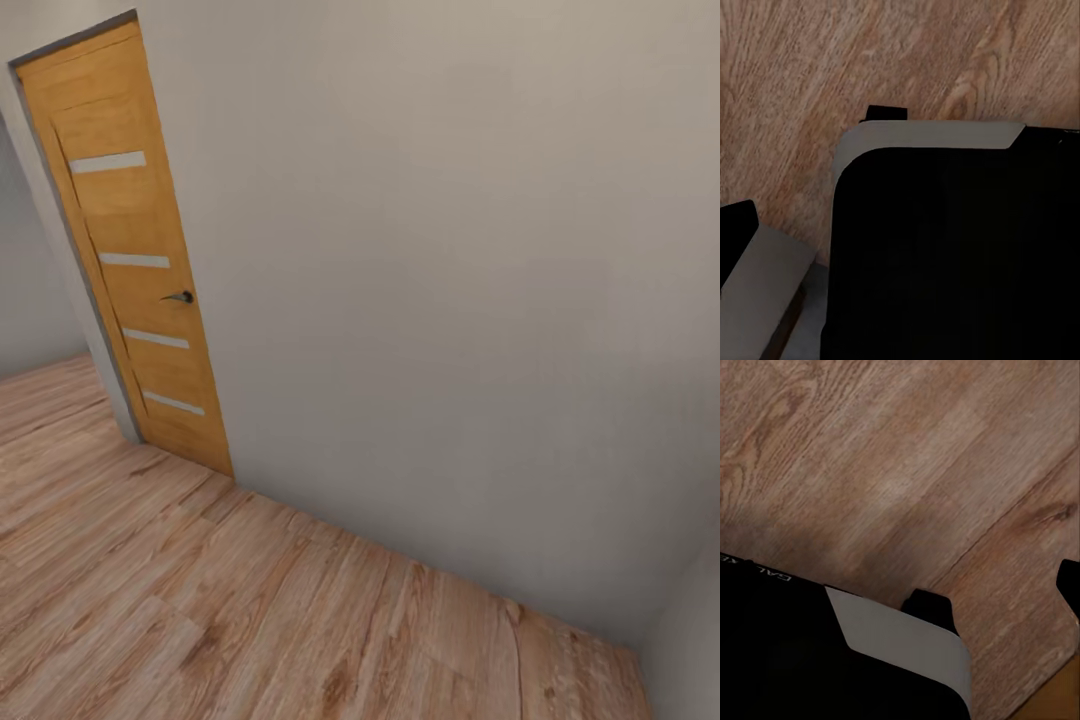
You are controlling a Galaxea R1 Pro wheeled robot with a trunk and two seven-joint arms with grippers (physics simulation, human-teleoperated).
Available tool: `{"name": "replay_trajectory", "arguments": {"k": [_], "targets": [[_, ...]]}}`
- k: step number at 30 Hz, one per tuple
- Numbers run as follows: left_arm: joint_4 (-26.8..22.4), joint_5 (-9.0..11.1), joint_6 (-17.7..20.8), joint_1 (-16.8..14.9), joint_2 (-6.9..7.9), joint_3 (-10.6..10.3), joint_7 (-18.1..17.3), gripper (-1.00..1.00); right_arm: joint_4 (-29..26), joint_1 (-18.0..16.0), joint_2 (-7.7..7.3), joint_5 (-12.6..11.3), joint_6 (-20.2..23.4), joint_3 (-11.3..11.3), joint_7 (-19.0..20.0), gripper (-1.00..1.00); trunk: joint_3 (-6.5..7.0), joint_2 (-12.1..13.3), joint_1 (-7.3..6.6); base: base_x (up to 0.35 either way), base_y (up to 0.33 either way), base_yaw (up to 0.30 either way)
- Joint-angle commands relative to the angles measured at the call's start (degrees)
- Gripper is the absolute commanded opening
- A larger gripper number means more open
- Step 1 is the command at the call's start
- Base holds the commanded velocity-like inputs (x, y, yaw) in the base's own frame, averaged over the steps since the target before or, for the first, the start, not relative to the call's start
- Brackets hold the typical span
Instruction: Move the two storage containers from the living room to the garage. In the garage, place one container on the floor and stack the other container on top of it (either order is fine).
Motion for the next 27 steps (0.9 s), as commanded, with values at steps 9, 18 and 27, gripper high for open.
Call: {"name": "replay_trajectory", "arguments": {"k": [9,18,27], "targets": [[-0.03,0.43,-0.11,0.0,0.02,0.06,0.0,1.0,0.19,-0.07,0.05,-0.57,-0.33,0.49,-0.08,1.0,-0.25,-0.02,0.03,0.322,0.0,0.265],[-0.03,0.43,-0.11,0.0,0.02,0.06,0.0,1.0,0.19,-0.07,0.05,-0.57,-0.33,0.49,-0.08,1.0,-0.4,-0.02,0.03,0.322,0.0,0.209],[-0.03,0.43,-0.11,0.0,0.02,0.06,0.0,1.0,0.19,-0.07,0.05,-0.57,-0.33,0.49,-0.08,1.0,-0.4,-0.02,0.03,0.322,0.0,0.179]]}}
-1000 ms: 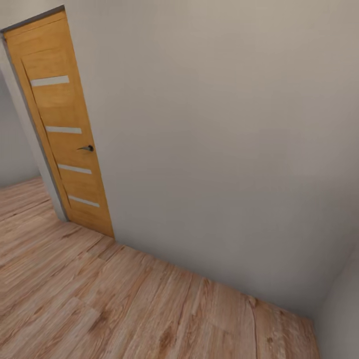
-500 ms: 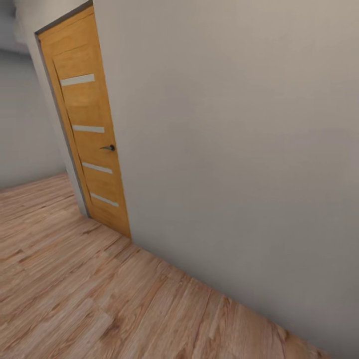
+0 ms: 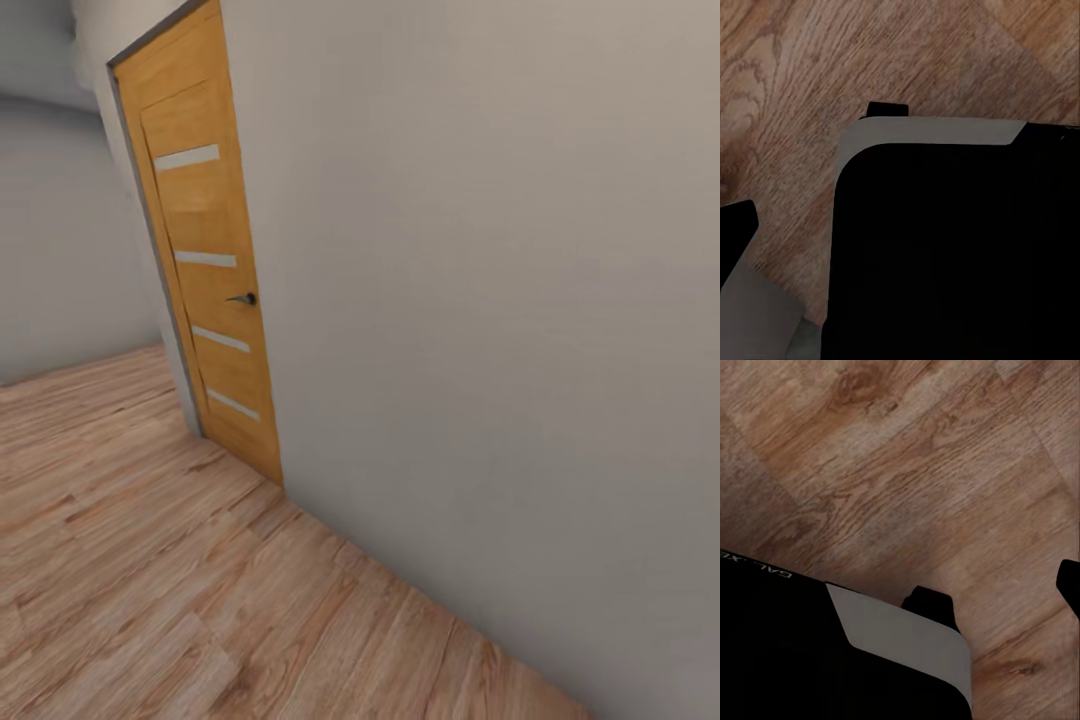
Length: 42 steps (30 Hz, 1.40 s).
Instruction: Move the two storage containers from the living room to the garage. In the garage, place one container on the floor and stack the other container on top of it (either order is fine).
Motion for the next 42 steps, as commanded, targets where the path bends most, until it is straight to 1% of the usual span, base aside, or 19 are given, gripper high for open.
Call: {"name": "replay_trajectory", "arguments": {"k": [1,11,16,26,32,42], "targets": [[-0.03,0.43,-0.11,0.0,-0.01,0.06,0.0,1.0,0.19,-0.07,0.04,-0.57,-0.34,0.49,-0.08,1.0,-0.05,-0.02,0.03,0.322,0.0,0.262],[-0.03,0.43,-0.11,0.0,-0.01,0.06,0.0,1.0,0.19,-0.07,0.04,-0.57,-0.34,0.49,-0.08,1.0,-0.05,-0.02,0.03,0.322,0.0,0.267],[-0.03,0.43,-0.11,0.0,-0.01,0.06,0.0,1.0,0.19,-0.07,0.16,-0.57,-0.27,0.49,-0.08,1.0,-0.05,-0.02,0.03,0.322,0.0,0.085],[-0.03,0.43,-0.11,0.0,-0.01,0.06,0.0,1.0,0.19,-0.07,0.13,-0.57,-0.34,0.49,-0.08,1.0,-0.05,-0.02,0.03,0.322,0.0,0.251],[-0.03,0.43,-0.11,0.0,0.03,0.06,0.0,1.0,0.19,-0.07,0.31,-0.57,0.08,0.49,-0.08,1.0,-0.05,-0.02,0.03,0.322,0.0,0.115],[-0.11,0.43,-0.03,0.0,0.17,0.1,-0.13,1.0,0.19,-0.07,0.22,-0.57,0.1,0.49,-0.08,1.0,-0.05,-0.02,0.03,0.322,0.0,0.261]]}}
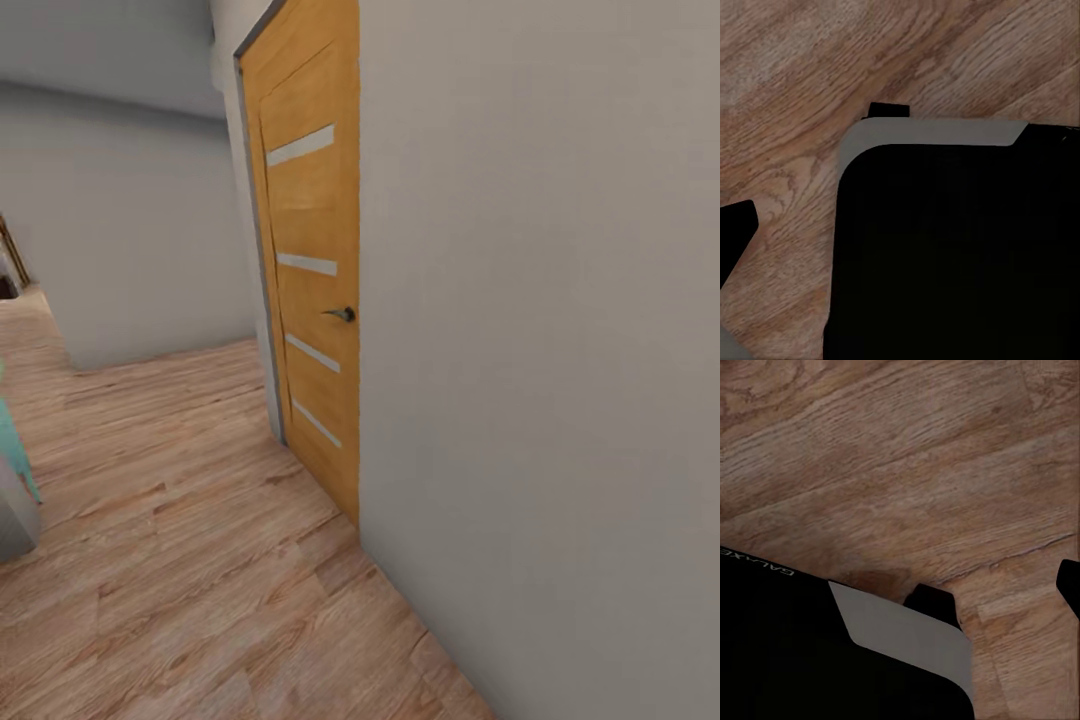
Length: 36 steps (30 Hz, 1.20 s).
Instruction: Move the two storage containers from the living room to the garage. In the garage, place one container on the floor and stack the other container on top of it (either order is fine).
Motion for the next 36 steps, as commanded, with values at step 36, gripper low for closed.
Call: {"name": "replay_trajectory", "arguments": {"k": [36], "targets": [[-0.03,0.44,-0.09,0.0,-0.01,0.1,0.03,1.0,0.19,-0.07,0.09,-0.57,-0.34,0.49,-0.08,1.0,-0.05,-0.02,0.03,0.322,0.0,0.275]]}}
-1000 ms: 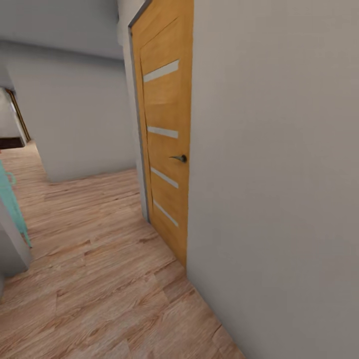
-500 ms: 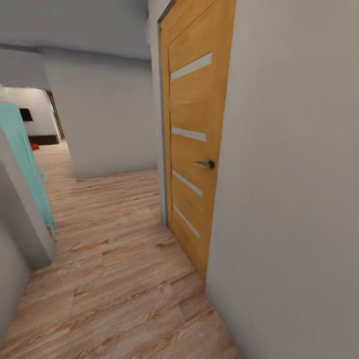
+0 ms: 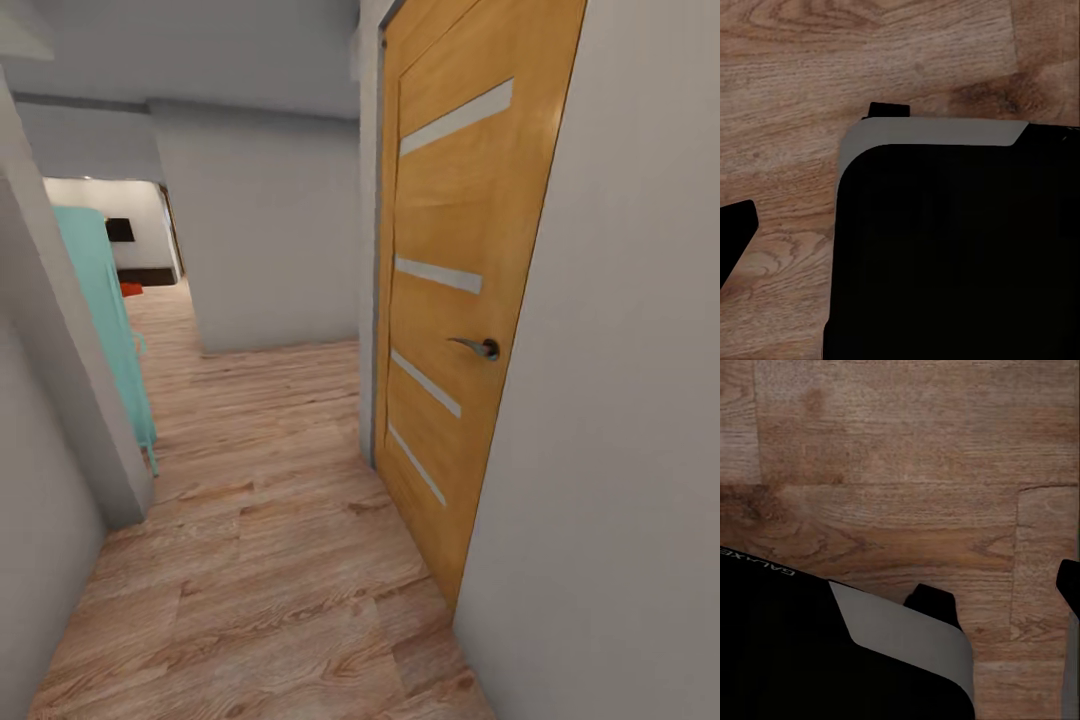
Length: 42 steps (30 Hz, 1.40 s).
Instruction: Move the two storage containers from the living room to the garage. In the garage, place one container on the floor and stack the other container on top of it (either order is fine).
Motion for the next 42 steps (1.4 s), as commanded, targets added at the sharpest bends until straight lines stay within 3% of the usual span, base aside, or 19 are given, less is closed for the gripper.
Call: {"name": "replay_trajectory", "arguments": {"k": [1,31,36,42], "targets": [[-0.03,0.44,-0.11,0.0,-0.01,0.06,-0.02,1.0,0.19,-0.07,0.03,-0.57,-0.34,0.49,-0.08,1.0,-0.05,-0.02,0.03,0.322,0.0,0.275],[-0.03,0.49,-0.11,0.0,-0.08,0.07,0.01,1.0,0.2,0.0,-0.1,-0.57,-0.4,0.49,-0.05,1.0,-0.05,-0.02,0.03,0.322,0.0,0.268],[0.02,0.49,-0.11,0.0,-0.11,0.08,0.02,1.0,0.19,2.3,-0.68,-0.57,-0.87,0.42,0.0,1.0,-0.05,-0.02,0.03,0.322,0.0,0.048],[0.18,0.49,-0.11,0.0,-0.18,0.08,0.02,1.0,0.19,5.71,-2.56,-0.75,-2.52,0.4,0.01,1.0,-0.05,-0.02,0.03,0.322,0.0,0.007]]}}
